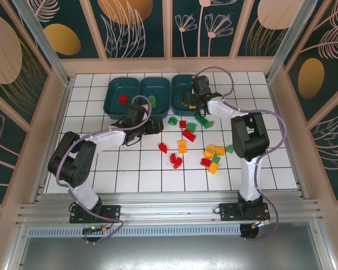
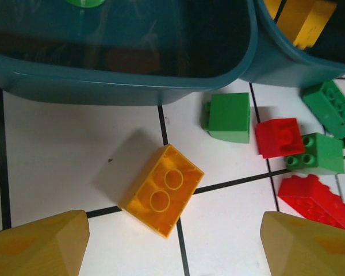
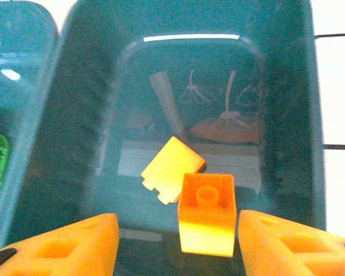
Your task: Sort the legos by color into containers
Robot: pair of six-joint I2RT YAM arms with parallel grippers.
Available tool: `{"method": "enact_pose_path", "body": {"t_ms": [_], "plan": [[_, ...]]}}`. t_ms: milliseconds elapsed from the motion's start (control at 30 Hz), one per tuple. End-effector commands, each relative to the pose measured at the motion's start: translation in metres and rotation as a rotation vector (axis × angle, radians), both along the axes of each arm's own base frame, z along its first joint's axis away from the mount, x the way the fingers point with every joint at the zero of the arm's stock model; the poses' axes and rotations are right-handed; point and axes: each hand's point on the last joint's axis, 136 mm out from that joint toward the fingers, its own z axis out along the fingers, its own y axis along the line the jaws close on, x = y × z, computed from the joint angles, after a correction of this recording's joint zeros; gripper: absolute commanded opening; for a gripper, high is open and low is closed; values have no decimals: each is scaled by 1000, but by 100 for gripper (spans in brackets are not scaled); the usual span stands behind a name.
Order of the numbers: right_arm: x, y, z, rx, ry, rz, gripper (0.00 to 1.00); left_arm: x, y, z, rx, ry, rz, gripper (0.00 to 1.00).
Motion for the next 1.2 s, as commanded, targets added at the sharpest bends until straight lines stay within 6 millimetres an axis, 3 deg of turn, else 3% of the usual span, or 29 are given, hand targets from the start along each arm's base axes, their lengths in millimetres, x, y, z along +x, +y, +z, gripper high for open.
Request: {"method": "enact_pose_path", "body": {"t_ms": [0,100,233,267,333,433,533,667,767,900,1167], "plan": [[-18,-12,67,41,-131,-16,59,-8,2,-15,84,26,-43,79],[-50,-31,63,43,-127,-51,60,-14,-9,-12,94,9,-70,79],[-91,-63,32,5,-68,-105,60,-30,-32,-2,89,-18,-130,79],[-97,-69,23,1,-49,-111,61,-36,-37,-2,67,-12,-144,79],[-109,-83,5,-4,-2,-113,65,-48,-44,16,-25,-40,-159,80],[-119,-93,-20,-14,58,-82,72,-59,-40,35,-85,-76,-153,82],[-121,-97,-44,-42,116,-39,75,-68,-29,52,-110,-126,-136,89],[-114,-97,-62,-77,160,-20,75,-75,-17,58,-108,-151,-103,94],[-112,-89,-70,-51,185,15,75,-78,-15,56,-108,-135,-103,94],[-101,-94,-76,-51,184,-4,74,-80,-14,59,-111,-139,-96,94],[-80,-93,-87,-60,206,15,61,-79,-18,64,-129,-139,-108,94]]}}
